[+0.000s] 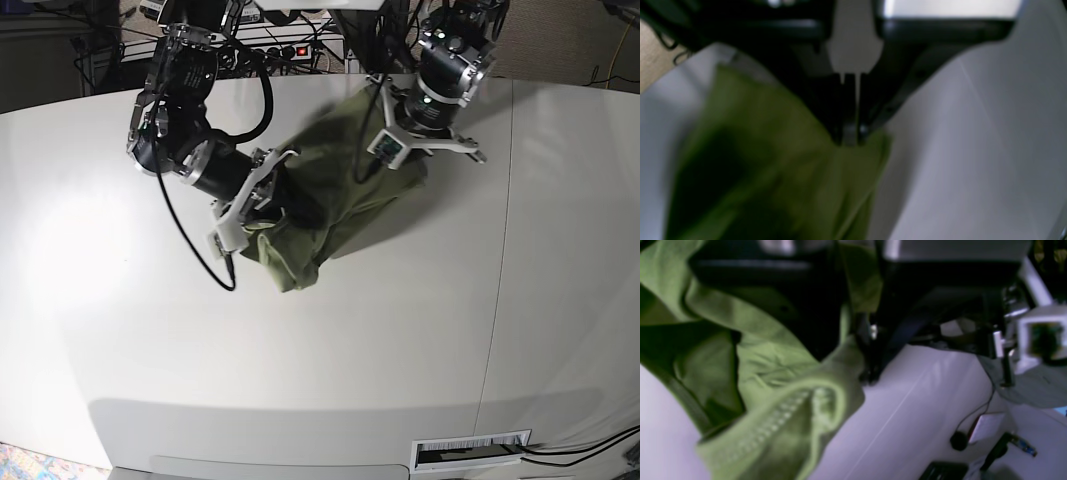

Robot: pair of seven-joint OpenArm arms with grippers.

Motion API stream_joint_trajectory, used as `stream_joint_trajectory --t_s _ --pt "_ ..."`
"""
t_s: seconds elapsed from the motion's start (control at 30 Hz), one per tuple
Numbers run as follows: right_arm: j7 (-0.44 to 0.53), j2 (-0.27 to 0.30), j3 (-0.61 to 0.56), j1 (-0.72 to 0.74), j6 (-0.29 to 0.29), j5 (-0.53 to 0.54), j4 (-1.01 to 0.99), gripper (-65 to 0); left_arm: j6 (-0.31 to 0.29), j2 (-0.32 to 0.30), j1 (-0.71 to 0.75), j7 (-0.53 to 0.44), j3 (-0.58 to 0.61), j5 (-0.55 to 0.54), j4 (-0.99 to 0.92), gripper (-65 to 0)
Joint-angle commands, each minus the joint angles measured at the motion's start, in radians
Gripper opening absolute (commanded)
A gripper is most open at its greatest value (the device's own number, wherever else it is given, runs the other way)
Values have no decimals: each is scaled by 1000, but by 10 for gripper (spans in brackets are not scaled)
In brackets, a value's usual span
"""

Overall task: Fold the T-shirt properly
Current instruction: 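Lift the collar end with the right gripper and fold it toward the left gripper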

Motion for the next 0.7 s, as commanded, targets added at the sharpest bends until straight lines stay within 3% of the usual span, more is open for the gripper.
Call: stream_joint_trajectory --t_s 0.0,0.13,0.27,0.43,0.67 --pt "34 -4 -25 14 3 38 17 -650 8 0 6 -31 -24 0 17 -650" --pt "35 -52 -108 14 3 11 17 -650 -6 0 35 -66 -128 -98 11 -650" --pt "40 -53 -182 11 3 -51 17 -650 -28 0 53 -94 -198 -152 9 -650" --pt "32 -52 -203 6 3 -55 16 -650 -28 0 63 -88 -265 -211 -11 -650" --pt "35 -50 -202 10 3 -66 16 -650 -60 0 167 -76 -335 -169 -22 -650"
